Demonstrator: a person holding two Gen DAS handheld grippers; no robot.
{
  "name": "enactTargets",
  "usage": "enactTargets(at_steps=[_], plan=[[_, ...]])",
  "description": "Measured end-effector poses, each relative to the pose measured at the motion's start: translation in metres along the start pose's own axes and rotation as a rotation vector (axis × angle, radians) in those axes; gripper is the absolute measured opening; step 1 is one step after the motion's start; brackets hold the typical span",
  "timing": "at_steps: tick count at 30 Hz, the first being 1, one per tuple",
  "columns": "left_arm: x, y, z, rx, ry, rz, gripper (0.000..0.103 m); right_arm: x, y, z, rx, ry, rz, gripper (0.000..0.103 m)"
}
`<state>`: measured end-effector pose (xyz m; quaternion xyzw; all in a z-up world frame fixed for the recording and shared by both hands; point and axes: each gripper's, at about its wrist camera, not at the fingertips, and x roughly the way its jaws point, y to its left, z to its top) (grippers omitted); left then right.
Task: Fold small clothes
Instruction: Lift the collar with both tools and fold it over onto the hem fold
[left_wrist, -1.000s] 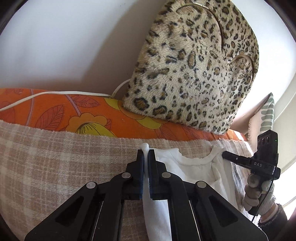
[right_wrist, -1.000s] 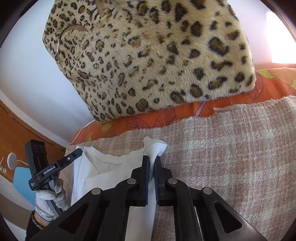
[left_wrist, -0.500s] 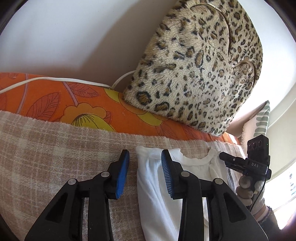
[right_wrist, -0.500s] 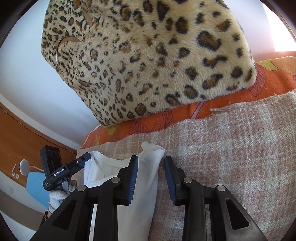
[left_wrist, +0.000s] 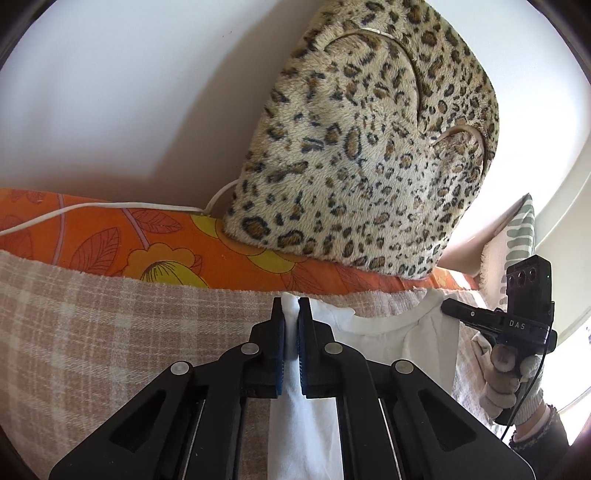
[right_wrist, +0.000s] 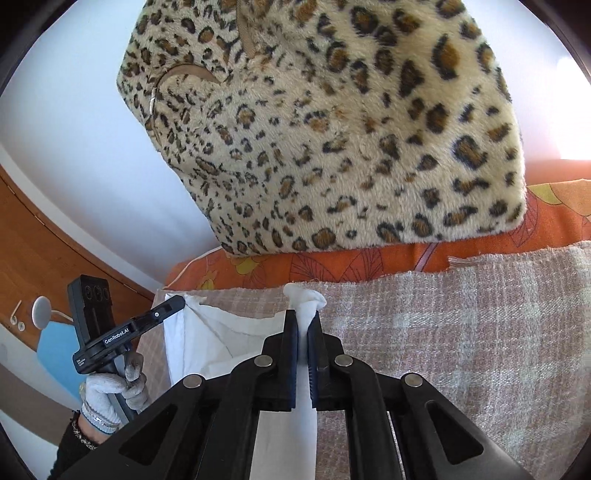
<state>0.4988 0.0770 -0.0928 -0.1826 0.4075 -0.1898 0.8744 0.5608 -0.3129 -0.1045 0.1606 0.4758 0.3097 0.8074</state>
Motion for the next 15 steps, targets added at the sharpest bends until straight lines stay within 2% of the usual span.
enactTargets(at_steps=[9,15], plan=[[-0.056,-0.036,-0.006,0.052,-0.047,-0.013,0.004,-0.05,0.043,-0.009,-0.074,-0.038,0.016,0.002],[-0.097,-0.058,-0.027,0.072,-0.062,-0.006,0.004,-0.088,0.067,-0.031,-0.113,-0.058,0.023,0.002]])
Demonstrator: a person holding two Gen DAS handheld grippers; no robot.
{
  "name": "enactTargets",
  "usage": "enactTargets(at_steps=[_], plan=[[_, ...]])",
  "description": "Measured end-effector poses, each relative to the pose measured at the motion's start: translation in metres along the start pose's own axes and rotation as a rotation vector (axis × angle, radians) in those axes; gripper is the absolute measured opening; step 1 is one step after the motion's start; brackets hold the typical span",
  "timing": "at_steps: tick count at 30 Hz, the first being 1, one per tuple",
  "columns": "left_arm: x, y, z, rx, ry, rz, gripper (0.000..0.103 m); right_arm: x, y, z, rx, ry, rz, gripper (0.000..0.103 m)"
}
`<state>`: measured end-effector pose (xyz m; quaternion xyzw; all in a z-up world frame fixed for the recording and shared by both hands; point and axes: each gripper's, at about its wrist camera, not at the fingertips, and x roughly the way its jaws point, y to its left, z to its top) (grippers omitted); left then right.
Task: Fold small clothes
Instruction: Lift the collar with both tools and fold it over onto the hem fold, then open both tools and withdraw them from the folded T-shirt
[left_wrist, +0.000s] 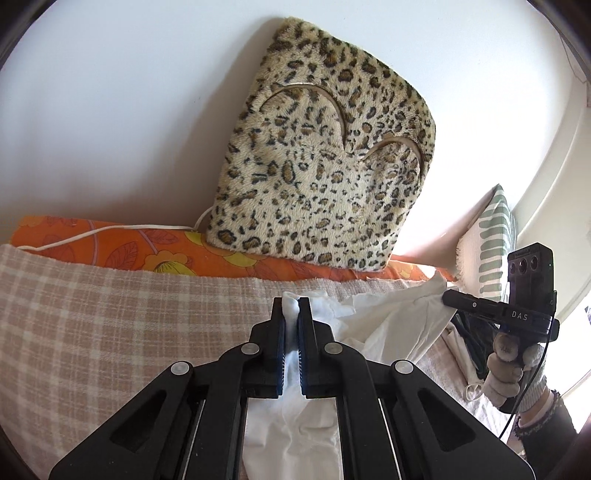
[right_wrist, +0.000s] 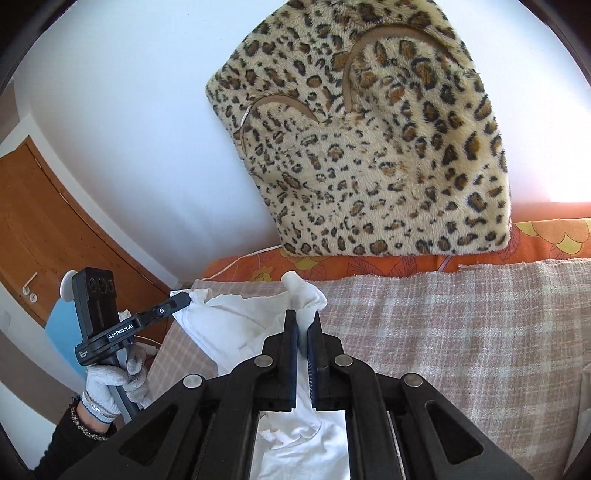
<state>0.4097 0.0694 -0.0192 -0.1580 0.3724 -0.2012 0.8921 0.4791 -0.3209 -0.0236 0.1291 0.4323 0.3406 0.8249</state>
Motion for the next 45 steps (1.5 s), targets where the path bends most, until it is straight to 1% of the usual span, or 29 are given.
enactTargets(at_steps=[12,18,21,26,32,36,40,42,44,45], plan=[[-0.07,-0.041,-0.058,0.036,-0.021,0.0,0.004,-0.058,0.049,-0.067,-0.036,-0.009,-0.005,0.002],[-0.102,-0.054,-0.098,0.056,-0.025,-0.014,0.004,-0.084,0.071,-0.105,-0.066,0.001,-0.01,0.002],[-0.112,-0.055,-0.119,0.057,-0.012,-0.017,0.004,-0.092,0.08,-0.125,-0.071,0.01,-0.007,0.002],[-0.12,-0.057,-0.152,0.075,0.004,-0.004,0.004,-0.095,0.092,-0.158,-0.108,0.032,-0.03,0.002],[-0.119,-0.057,-0.186,0.138,0.045,0.022,0.004,-0.1,0.098,-0.19,-0.164,0.034,-0.066,0.002],[-0.121,-0.052,-0.198,0.17,0.055,0.039,0.004,-0.1,0.095,-0.21,-0.209,0.053,-0.099,0.002],[-0.123,-0.049,-0.21,0.185,0.084,0.028,0.004,-0.096,0.098,-0.231,-0.289,0.095,-0.134,0.002],[-0.124,-0.05,-0.218,0.214,0.112,0.032,0.004,-0.095,0.101,-0.238,-0.338,0.109,-0.159,0.002],[-0.122,-0.051,-0.224,0.246,0.168,0.027,0.005,-0.093,0.102,-0.245,-0.378,0.13,-0.185,0.002],[-0.122,-0.052,-0.228,0.268,0.192,0.042,0.006,-0.092,0.102,-0.247,-0.4,0.137,-0.199,0.003]])
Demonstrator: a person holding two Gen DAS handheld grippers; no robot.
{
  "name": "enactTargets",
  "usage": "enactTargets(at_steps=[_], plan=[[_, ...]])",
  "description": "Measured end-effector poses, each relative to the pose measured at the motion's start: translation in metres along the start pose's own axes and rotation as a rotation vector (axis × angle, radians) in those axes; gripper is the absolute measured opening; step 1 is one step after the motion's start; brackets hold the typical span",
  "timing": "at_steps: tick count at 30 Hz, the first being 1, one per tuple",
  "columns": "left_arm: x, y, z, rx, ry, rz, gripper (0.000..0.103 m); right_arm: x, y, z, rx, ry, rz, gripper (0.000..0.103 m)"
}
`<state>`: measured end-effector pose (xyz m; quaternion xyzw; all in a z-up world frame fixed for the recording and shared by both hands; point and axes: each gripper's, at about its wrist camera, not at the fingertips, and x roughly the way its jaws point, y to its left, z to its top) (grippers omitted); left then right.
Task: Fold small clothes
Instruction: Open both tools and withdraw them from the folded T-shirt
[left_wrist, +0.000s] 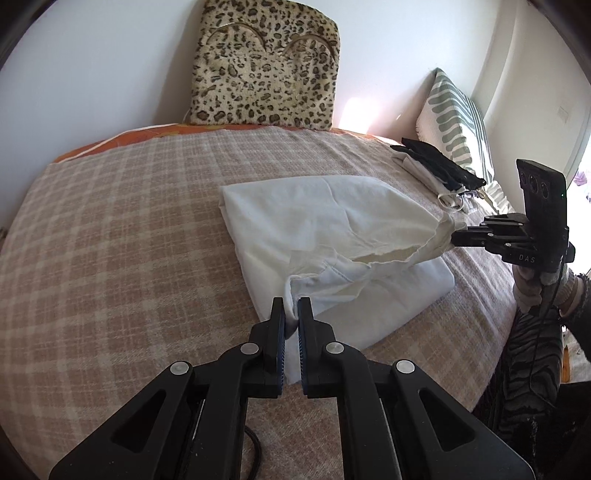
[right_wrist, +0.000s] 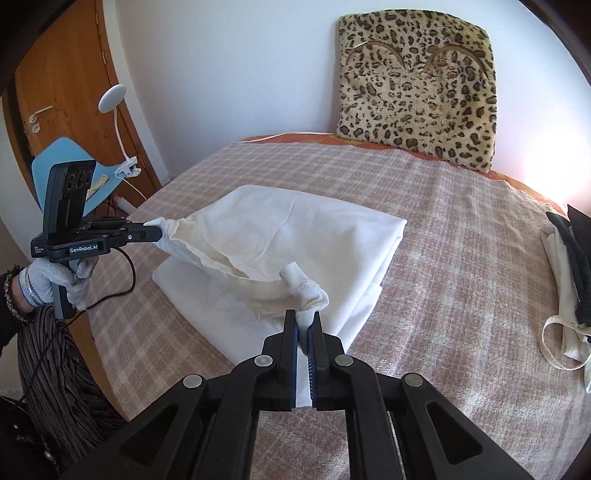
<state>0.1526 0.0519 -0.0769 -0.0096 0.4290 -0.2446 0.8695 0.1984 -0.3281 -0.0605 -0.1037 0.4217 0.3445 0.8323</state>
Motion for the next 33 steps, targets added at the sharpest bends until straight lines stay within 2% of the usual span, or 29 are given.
enactTargets(at_steps=[3,6,8,12,17,21,24,26,31,33], plan=[[-0.006,-0.002,-0.01,0.041,0.035,0.013,0.008,0.0,0.005,-0.007,-0.076,0.032,-0.048,0.003],[-0.021,0.001,-0.017,0.04,0.043,-0.013,0.008,-0.004,0.008,-0.016,-0.141,0.074,-0.048,0.008],[-0.031,0.001,-0.017,0.051,0.027,0.004,0.009,-0.01,0.008,-0.022,-0.164,0.096,-0.036,0.008],[-0.035,0.003,-0.001,0.024,-0.025,-0.003,0.009,-0.03,-0.003,-0.021,-0.092,0.042,0.026,0.012],[0.0,-0.014,0.029,0.058,-0.034,-0.014,0.009,-0.019,-0.008,0.004,0.017,-0.027,0.082,0.016],[0.029,-0.031,0.032,0.115,0.021,-0.033,0.009,0.014,-0.006,0.013,0.059,0.012,0.102,0.016],[0.041,-0.04,0.017,0.181,0.096,-0.028,0.009,0.031,-0.002,0.005,0.029,0.091,0.091,0.016],[0.045,-0.039,0.001,0.185,0.138,-0.033,0.009,0.037,0.001,-0.007,-0.001,0.138,0.075,0.016],[0.018,-0.031,-0.013,0.123,0.103,-0.052,0.009,0.026,-0.014,-0.023,0.063,0.152,0.145,0.016],[0.001,-0.023,-0.016,0.082,0.063,-0.067,0.009,0.019,-0.021,-0.024,0.08,0.142,0.173,0.017]])
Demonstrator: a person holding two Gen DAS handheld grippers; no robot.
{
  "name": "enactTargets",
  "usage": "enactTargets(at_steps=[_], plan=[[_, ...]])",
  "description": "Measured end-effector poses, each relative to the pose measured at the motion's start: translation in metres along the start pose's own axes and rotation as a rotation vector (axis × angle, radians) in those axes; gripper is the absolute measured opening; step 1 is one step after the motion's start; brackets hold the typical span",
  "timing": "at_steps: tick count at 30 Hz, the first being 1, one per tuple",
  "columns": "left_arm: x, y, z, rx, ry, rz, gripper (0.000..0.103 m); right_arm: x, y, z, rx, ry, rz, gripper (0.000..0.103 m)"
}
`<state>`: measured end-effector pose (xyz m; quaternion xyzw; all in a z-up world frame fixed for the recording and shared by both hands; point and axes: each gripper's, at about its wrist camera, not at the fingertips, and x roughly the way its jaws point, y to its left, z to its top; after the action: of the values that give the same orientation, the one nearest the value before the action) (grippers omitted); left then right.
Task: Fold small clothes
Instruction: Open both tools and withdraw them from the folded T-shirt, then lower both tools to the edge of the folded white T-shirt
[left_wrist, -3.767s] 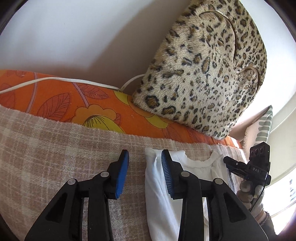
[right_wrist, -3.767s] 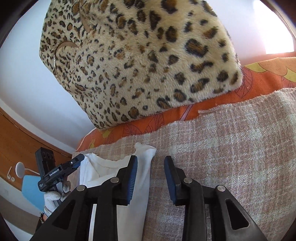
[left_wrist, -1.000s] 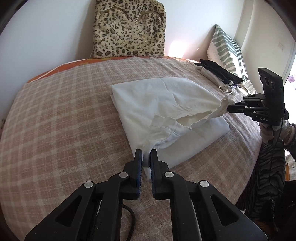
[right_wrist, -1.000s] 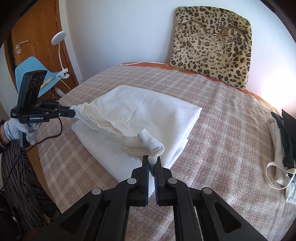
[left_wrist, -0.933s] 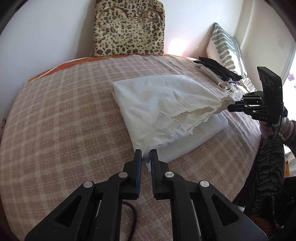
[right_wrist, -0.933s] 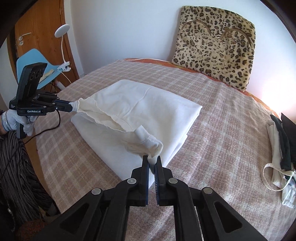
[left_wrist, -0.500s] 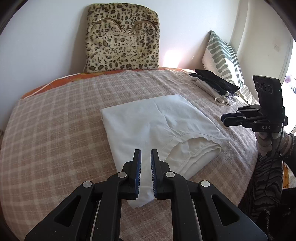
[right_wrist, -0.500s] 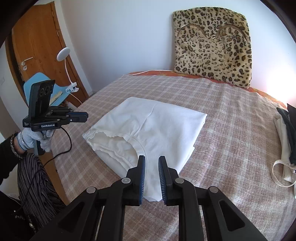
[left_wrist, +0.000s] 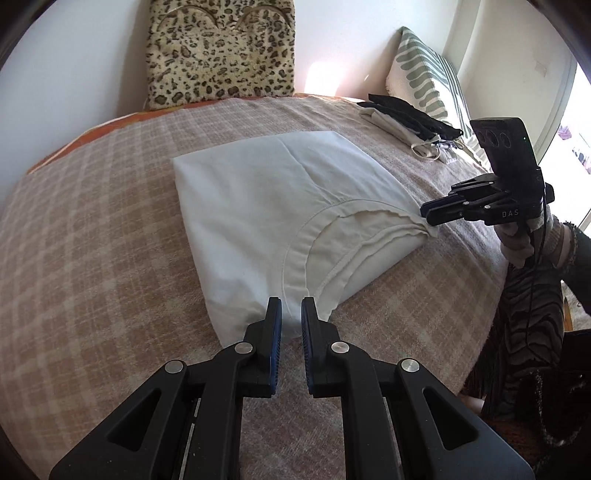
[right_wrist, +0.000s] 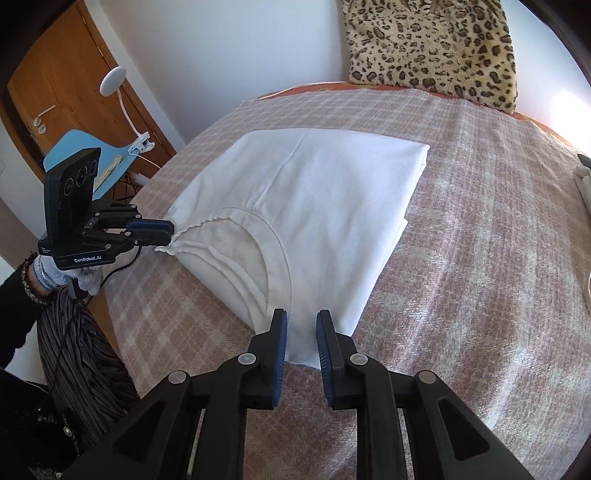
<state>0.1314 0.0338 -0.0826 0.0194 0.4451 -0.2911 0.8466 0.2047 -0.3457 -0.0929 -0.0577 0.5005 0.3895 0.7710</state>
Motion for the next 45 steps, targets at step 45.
enactTargets(at_steps=[45], plan=[[0.083,0.099,0.097,-0.261,-0.055,0.348,0.014,0.055,-0.076,0.129,0.149,-0.093,-0.302,0.016]])
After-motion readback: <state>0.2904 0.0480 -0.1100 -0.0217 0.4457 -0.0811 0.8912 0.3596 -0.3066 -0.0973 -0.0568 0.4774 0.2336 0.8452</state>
